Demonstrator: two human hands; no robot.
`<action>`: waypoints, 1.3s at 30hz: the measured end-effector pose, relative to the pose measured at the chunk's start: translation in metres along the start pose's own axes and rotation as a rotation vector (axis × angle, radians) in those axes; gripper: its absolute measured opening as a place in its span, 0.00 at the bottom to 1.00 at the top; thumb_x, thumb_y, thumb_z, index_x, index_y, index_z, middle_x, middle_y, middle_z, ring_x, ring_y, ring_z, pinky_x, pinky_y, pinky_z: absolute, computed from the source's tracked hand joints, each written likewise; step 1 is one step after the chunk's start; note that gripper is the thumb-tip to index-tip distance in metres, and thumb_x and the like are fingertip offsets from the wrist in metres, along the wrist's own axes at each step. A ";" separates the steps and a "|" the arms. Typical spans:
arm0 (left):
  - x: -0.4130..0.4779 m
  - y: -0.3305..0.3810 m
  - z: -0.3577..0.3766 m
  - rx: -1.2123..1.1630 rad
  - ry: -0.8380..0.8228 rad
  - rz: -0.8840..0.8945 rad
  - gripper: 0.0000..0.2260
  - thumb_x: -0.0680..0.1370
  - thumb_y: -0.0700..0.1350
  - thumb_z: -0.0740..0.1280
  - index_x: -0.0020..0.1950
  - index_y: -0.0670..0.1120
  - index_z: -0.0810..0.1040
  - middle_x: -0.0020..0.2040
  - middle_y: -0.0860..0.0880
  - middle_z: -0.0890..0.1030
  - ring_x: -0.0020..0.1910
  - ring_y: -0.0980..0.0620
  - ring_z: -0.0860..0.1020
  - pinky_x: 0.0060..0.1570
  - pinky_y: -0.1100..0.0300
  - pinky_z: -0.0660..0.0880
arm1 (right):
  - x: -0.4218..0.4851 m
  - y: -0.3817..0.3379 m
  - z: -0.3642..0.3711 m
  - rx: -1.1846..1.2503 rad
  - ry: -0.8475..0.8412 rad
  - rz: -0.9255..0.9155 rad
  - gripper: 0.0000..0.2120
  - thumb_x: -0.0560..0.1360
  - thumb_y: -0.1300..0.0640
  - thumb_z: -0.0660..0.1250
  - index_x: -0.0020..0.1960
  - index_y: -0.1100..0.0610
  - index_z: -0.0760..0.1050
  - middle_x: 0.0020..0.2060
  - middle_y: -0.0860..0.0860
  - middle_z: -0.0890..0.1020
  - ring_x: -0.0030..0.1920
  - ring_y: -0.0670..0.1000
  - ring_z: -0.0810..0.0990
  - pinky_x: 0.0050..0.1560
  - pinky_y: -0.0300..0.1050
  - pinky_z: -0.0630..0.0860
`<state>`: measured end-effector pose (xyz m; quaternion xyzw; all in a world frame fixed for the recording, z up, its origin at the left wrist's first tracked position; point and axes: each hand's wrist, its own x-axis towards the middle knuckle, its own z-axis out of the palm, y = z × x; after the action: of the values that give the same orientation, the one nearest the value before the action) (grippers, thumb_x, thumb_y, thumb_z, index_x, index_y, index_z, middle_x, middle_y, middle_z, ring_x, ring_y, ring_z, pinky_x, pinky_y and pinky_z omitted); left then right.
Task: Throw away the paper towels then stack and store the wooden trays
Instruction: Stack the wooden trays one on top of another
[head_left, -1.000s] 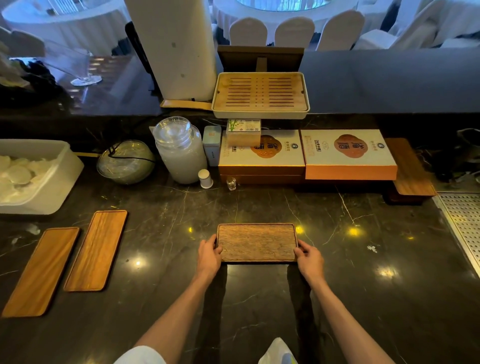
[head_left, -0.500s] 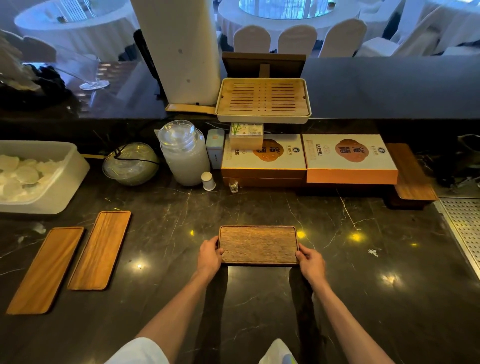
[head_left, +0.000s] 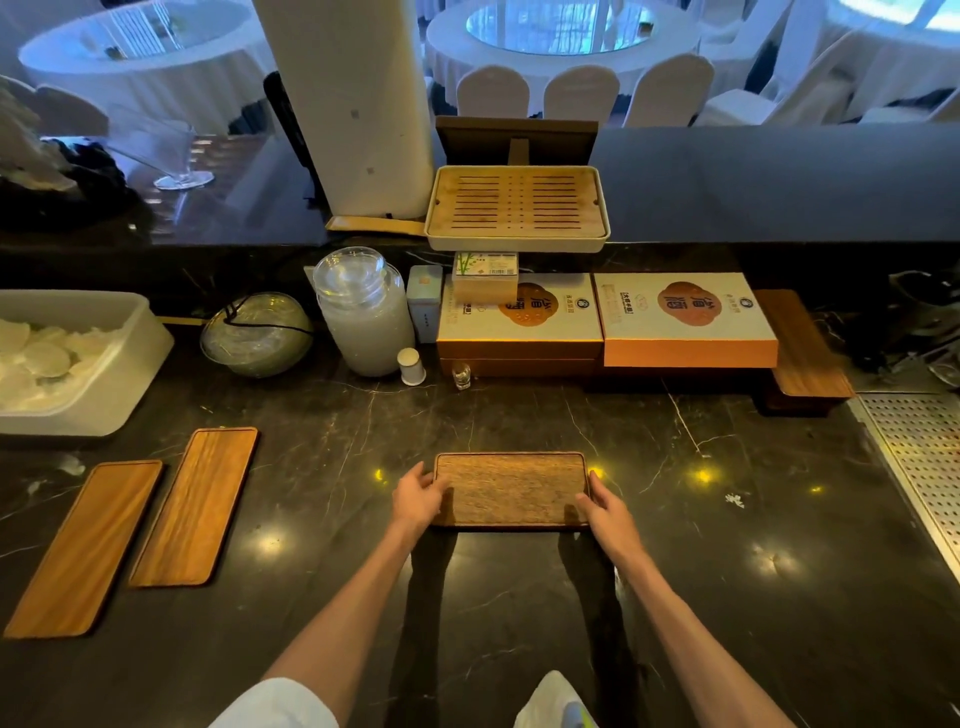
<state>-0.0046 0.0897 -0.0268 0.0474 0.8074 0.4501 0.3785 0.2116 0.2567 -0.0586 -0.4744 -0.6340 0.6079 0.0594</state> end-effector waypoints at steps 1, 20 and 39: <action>0.000 -0.001 -0.004 -0.040 -0.027 -0.012 0.29 0.79 0.40 0.64 0.77 0.40 0.55 0.72 0.40 0.69 0.70 0.44 0.71 0.67 0.50 0.71 | -0.001 -0.002 -0.002 -0.027 -0.012 -0.002 0.26 0.81 0.55 0.59 0.77 0.52 0.57 0.72 0.50 0.70 0.68 0.48 0.71 0.62 0.42 0.71; -0.037 -0.071 -0.204 0.224 0.089 0.098 0.13 0.81 0.38 0.59 0.63 0.37 0.77 0.60 0.39 0.81 0.62 0.43 0.78 0.63 0.54 0.71 | -0.080 -0.108 0.198 -0.702 -0.328 -0.337 0.20 0.81 0.51 0.59 0.70 0.57 0.72 0.68 0.53 0.75 0.69 0.51 0.71 0.69 0.43 0.64; 0.032 -0.123 -0.398 0.427 0.151 -0.044 0.15 0.78 0.46 0.63 0.63 0.42 0.75 0.59 0.41 0.80 0.59 0.41 0.77 0.62 0.45 0.73 | -0.063 -0.147 0.466 -0.542 -0.386 0.059 0.19 0.79 0.61 0.61 0.66 0.71 0.68 0.58 0.66 0.79 0.51 0.59 0.81 0.50 0.53 0.76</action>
<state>-0.2546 -0.2444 -0.0158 0.0749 0.9111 0.2630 0.3083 -0.1358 -0.0906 -0.0237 -0.3671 -0.7583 0.4970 -0.2078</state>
